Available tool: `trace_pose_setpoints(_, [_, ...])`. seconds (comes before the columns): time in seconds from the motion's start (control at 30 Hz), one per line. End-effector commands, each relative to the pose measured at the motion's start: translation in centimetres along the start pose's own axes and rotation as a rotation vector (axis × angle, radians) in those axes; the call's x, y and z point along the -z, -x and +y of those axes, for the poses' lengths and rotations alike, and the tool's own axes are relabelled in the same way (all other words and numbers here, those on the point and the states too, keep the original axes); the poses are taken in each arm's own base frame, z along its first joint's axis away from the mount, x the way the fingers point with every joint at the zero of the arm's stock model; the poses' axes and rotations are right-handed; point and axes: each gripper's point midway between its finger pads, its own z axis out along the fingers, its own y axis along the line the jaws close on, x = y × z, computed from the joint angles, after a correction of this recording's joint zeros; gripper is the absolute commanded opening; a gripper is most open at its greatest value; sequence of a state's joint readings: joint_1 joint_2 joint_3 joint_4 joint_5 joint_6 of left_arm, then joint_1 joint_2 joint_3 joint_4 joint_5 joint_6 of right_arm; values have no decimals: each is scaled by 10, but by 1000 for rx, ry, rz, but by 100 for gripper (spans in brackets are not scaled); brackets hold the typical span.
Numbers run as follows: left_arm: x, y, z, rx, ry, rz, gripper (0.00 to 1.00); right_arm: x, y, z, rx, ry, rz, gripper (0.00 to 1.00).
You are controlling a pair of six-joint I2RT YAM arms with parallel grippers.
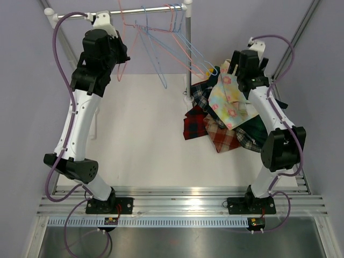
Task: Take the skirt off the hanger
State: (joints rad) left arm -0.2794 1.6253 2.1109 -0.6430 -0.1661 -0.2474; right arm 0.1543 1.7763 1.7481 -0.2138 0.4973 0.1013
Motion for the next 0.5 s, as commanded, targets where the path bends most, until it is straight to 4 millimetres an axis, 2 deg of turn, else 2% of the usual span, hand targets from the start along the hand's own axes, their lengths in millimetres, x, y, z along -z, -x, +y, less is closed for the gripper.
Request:
trace_pose_setpoints(0.0, [-4, 15, -22, 28, -77, -72, 0, 12, -54, 9, -114, 56, 126, 99])
trace_pose_setpoints(0.03, [-3, 12, -26, 26, -85, -70, 0, 14, -85, 7, -117, 53, 182, 99])
trace_pose_setpoints(0.1, [-2, 0, -26, 21, -85, -45, 0, 24, -97, 3, -129, 55, 214, 100])
trace_pose_setpoints(0.13, [-1, -3, -26, 20, -83, -40, 0, 28, -111, -2, -124, 44, 243, 99])
trace_pose_setpoints(0.17, [2, -10, -26, 18, -82, -24, 0, 36, -108, -4, -143, 48, 241, 100])
trace_pose_setpoints(0.23, [6, -18, -25, 17, -72, -11, 0, 47, -118, -10, -157, 38, 272, 99])
trace_pose_setpoints(0.27, [9, -21, -24, 20, -69, -9, 2, 59, -106, -13, -179, 53, 250, 100])
trace_pose_setpoints(0.3, [14, -27, -20, 20, -60, 1, 11, 66, -113, -17, -177, 54, 265, 99])
trace_pose_setpoints(0.33, [16, -28, -17, 22, -48, -4, 17, 73, -110, -19, -198, 58, 259, 99])
trace_pose_setpoints(0.37, [20, -28, -15, 24, -41, -6, 25, 88, -94, -21, -227, 80, 227, 100])
trace_pose_setpoints(0.4, [26, -29, -12, 26, -33, -11, 42, 96, -99, -25, -230, 86, 239, 99])
trace_pose_setpoints(0.43, [31, -27, -8, 28, -18, -15, 48, 104, -94, -26, -254, 97, 230, 99])
trace_pose_setpoints(0.47, [35, -26, -7, 30, -14, -18, 55, 119, -81, -27, -283, 130, 203, 99])
